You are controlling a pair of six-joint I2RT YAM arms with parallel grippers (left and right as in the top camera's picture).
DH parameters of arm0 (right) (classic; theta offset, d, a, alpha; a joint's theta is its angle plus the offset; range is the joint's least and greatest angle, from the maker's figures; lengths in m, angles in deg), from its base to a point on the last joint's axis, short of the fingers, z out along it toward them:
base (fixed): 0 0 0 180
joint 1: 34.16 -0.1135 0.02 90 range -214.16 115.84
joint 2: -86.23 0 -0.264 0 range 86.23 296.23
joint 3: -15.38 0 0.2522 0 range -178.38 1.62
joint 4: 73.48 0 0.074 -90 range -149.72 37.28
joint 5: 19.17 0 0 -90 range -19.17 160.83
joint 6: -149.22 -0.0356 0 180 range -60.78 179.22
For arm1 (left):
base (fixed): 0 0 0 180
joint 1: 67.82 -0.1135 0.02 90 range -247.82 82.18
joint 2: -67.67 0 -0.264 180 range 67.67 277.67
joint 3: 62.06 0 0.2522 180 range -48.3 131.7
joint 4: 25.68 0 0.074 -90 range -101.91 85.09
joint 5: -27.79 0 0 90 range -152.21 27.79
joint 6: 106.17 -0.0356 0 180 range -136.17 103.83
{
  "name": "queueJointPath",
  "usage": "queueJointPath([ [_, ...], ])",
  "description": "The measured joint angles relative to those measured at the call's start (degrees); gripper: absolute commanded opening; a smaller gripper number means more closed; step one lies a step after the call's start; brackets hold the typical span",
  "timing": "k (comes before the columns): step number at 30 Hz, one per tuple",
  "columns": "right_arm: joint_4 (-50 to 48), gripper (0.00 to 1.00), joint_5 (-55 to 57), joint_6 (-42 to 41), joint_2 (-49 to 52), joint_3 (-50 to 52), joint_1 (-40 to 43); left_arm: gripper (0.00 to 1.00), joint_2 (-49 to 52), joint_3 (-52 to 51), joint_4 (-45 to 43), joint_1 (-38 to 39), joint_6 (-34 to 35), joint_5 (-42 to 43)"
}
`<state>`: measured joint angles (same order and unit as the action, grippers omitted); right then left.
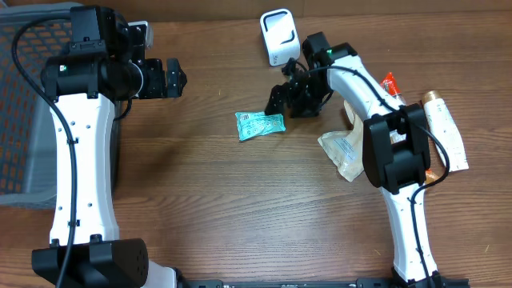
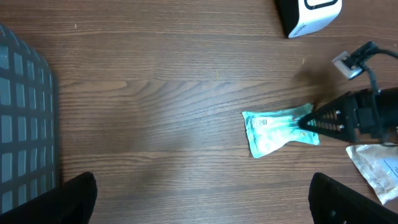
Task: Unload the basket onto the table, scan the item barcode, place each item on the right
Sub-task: 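Lift the teal wipes pack with right gripper toward the scanner, then hold the teal wipes pack label up to the white scanner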
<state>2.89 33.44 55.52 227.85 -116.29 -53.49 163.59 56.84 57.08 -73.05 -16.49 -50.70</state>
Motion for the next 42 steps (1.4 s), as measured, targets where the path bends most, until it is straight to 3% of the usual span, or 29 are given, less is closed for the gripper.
queueJointPath([
  [4, -9.77, 0.57, -3.19, -4.28, -1.55, 5.99, -2.36, 1.0, 0.0, 0.0, 0.0, 0.0, 0.0, 0.0],
  [7, -15.1, 0.26, -4.81, -7.58, -1.92, 9.46, -4.26, 1.0, 0.0, 0.0, -0.02, 0.0, 0.0, -0.02],
  [9, -15.17, 0.13, -4.74, -9.03, -1.92, 10.29, -4.83, 1.0, 0.0, 0.0, -0.02, 0.0, -0.02, 0.0],
  [11, -15.02, 0.08, -5.31, -10.25, -1.92, 10.84, -5.22, 1.0, 0.0, 0.0, 0.0, 0.0, 0.0, 0.0],
  [14, -15.15, 0.04, -6.4, -10.88, -1.92, 10.93, -5.16, 1.0, 0.0, 0.0, 0.0, 0.0, -0.02, 0.0],
  [24, -13.27, 0.04, -12.17, -10.45, -3.43, 11.3, 0.9, 1.0, 0.0, 0.0, 0.0, 0.0, -0.02, 0.0],
  [37, -7.54, 0.04, -12.35, -2.62, -34.25, 8.83, 3.02, 1.0, 0.0, 0.0, 0.0, 0.0, -0.02, 0.0],
  [42, -5.31, 0.04, -8.17, -1.73, -39.65, 8.61, 3.02, 1.0, 0.0, 0.0, 0.0, 0.0, 0.0, 0.0],
])
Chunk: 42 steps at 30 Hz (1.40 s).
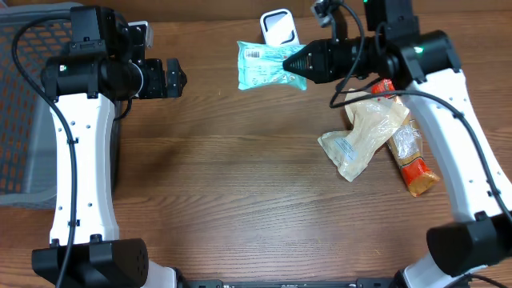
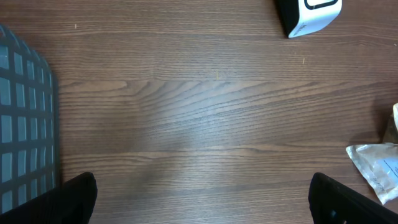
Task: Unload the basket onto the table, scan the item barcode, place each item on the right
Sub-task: 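Hold the teal wipes pack label up to the white scanner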
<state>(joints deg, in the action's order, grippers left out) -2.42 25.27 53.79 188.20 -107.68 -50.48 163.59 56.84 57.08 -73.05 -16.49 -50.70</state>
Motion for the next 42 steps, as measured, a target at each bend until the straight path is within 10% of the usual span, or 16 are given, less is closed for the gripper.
queueJointPath([
  [7, -1.44, 0.04, 11.74, 0.35, 0.11, 0.02, -1.57, 1.0, 0.0, 0.0, 0.0, 0.0, 0.0, 0.0],
  [13, -14.78, 0.04, 45.46, 1.4, 1.36, 0.83, -10.49, 1.0, 0.0, 0.0, -0.02, 0.0, -0.02, 0.0],
  [20, -37.29, 0.04, 69.7, 20.46, 9.97, 2.23, -13.64, 1.0, 0.0, 0.0, -0.02, 0.0, 0.0, 0.0],
  [32, -55.25, 0.04, 75.6, 64.39, 26.1, 2.82, -11.08, 1.0, 0.0, 0.0, 0.0, 0.0, 0.0, 0.0],
  [42, -63.93, 0.04, 75.43, 77.75, 31.65, 3.08, -11.1, 1.0, 0.0, 0.0, 0.0, 0.0, 0.0, 0.0],
])
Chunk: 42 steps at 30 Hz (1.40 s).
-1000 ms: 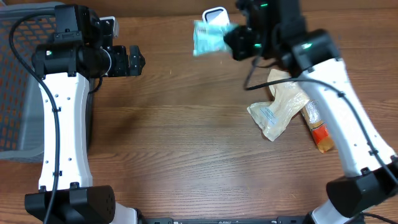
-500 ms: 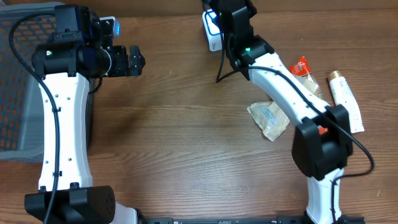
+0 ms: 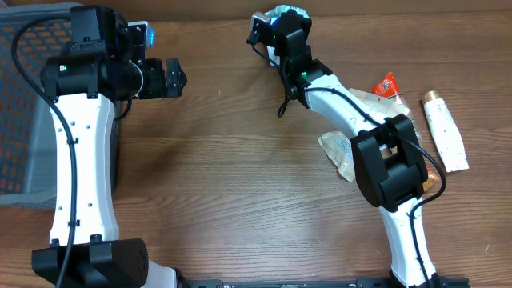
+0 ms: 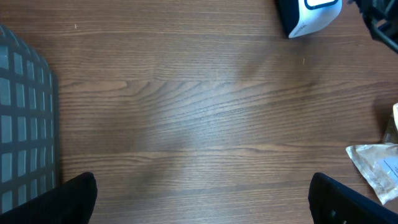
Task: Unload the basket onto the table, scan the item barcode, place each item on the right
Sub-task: 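Hold the teal wipes pack label up to the white scanner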
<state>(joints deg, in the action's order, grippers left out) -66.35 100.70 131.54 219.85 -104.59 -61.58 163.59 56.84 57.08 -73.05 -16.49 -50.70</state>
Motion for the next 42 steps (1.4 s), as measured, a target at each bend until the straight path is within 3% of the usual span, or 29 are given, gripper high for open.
queueJointPath([
  [33, -6.51, 0.04, 0.2, 1.51, 2.32, 0.04, 0.13, 1.0, 0.0, 0.0, -0.02, 0.0, -0.02, 0.0],
  [38, 2.91, 0.04, 1.01, -3.89, 0.44, 0.22, -1.31, 1.0, 0.0, 0.0, 0.0, 0.0, -0.02, 0.0],
  [42, 21.94, 0.04, -2.12, -14.47, -6.99, 0.63, -1.9, 1.0, 0.0, 0.0, 0.02, 0.0, 0.0, 0.02],
])
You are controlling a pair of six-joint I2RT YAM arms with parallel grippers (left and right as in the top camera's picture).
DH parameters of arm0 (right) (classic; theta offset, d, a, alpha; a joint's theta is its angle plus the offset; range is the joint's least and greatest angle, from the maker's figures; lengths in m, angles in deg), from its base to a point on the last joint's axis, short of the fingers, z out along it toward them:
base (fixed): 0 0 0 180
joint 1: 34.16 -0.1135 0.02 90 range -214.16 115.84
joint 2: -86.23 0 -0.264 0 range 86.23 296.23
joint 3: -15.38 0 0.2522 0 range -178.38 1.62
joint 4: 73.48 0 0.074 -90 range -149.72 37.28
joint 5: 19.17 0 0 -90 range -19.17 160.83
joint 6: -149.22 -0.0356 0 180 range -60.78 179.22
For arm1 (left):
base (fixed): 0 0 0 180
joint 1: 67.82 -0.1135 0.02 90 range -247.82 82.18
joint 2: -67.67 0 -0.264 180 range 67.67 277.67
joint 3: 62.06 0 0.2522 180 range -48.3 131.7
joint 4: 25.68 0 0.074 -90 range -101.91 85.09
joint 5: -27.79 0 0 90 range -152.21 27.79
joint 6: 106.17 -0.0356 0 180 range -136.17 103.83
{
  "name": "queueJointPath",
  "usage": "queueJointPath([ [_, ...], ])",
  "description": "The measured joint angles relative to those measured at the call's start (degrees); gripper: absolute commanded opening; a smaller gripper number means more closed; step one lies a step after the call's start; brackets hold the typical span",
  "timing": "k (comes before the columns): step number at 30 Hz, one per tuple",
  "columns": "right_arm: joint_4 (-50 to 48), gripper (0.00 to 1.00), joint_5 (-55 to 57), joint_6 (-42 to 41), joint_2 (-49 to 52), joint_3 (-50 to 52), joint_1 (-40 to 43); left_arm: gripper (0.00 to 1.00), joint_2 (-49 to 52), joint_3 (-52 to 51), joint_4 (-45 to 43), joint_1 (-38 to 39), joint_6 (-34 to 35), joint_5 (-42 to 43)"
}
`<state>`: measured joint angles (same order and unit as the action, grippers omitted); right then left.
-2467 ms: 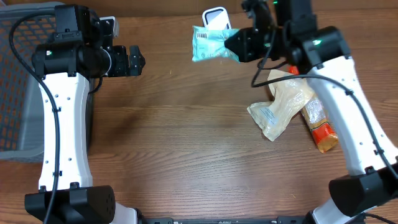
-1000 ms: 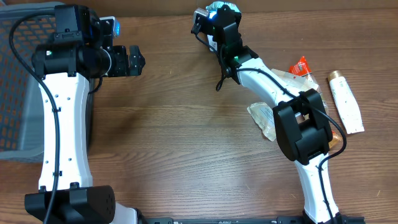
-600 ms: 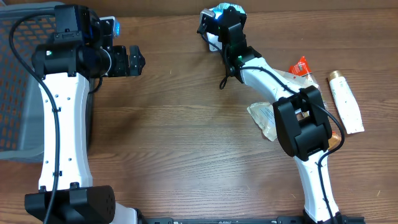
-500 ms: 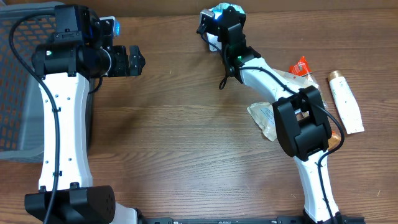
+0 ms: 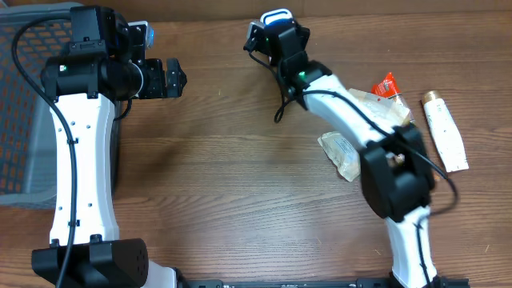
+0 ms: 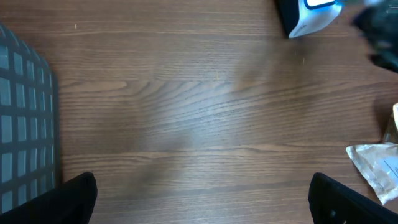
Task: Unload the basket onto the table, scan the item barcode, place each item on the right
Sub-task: 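Hold the teal wipes pack label up to the white scanner, then carry the teal wipes pack right and drop it on the pile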
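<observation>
The white barcode scanner (image 5: 277,15) stands at the table's far edge, also in the left wrist view (image 6: 309,17) at the top right. My right gripper (image 5: 274,34) hangs right over and against it, its wrist body covering the fingers. It shows as a dark blur (image 6: 379,31) in the left wrist view. The teal packet is hidden from both views. My left gripper (image 5: 178,78) is open and empty at the far left, well away from the scanner. Its black fingertips (image 6: 78,198) sit in the bottom corners of its view.
A beige pouch (image 5: 344,152) lies right of centre, its corner at the left wrist view's right edge (image 6: 376,168). A red-orange packet (image 5: 388,84) and a white tube (image 5: 444,132) lie further right. A grey mesh basket (image 5: 20,120) stands at the left edge.
My right gripper shifted slightly at the scanner; the bit of teal packet seen above it before no longer shows. The left arm has not moved.
My right gripper was at the teal packet lying mid-table. Then it held the packet raised, left of the scanner. Then it was at the scanner with teal showing at its tip, and it stays there now. The left arm stayed still throughout.
</observation>
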<state>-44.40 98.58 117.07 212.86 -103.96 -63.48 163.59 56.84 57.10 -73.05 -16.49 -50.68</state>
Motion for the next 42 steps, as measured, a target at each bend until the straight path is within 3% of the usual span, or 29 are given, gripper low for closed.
queueJointPath([
  [3, 15.34, 0.04, -7.28, -13.0, -9.18, 0.07, 0.37, 1.0, 0.0, 0.0, -0.04, 0.0, 0.0, -0.02],
  [9, 34.18, 0.04, -25.18, -31.89, -20.26, -0.85, 3.82, 1.0, 0.0, 0.0, -0.02, 0.0, -0.02, -0.02],
  [13, 45.66, 0.1, -37.05, -40.26, -19.65, -0.76, 7.63, 1.0, 0.0, 0.0, -0.07, 0.0, -0.02, -0.02],
  [18, 50.56, 0.04, -42.62, -44.35, -14.86, 3.21, 9.88, 1.0, 0.0, 0.0, -0.04, 0.0, -0.02, -0.02],
  [23, 50.29, 0.04, -39.15, -49.27, -11.78, 8.33, 11.72, 1.0, 0.0, 0.0, -0.04, 0.0, 0.0, -0.02],
  [32, 53.77, 0.04, -20.5, -64.41, -10.25, 9.92, 18.53, 1.0, 0.0, 0.0, -0.04, 0.0, -0.02, -0.02],
  [38, 57.92, 0.04, -10.43, -68.35, -10.25, 9.99, 21.49, 1.0, 0.0, 0.0, -0.04, 0.0, 0.0, -0.02],
  [40, 57.99, 0.13, -7.96, -68.76, -10.25, 9.99, 22.4, 1.0, 0.0, 0.0, -0.04, 0.0, -0.02, -0.02],
  [42, 57.79, 0.36, -5.84, -69.07, -10.25, 9.99, 23.69, 1.0, 0.0, 0.0, -0.04, 0.0, 0.0, -0.02],
])
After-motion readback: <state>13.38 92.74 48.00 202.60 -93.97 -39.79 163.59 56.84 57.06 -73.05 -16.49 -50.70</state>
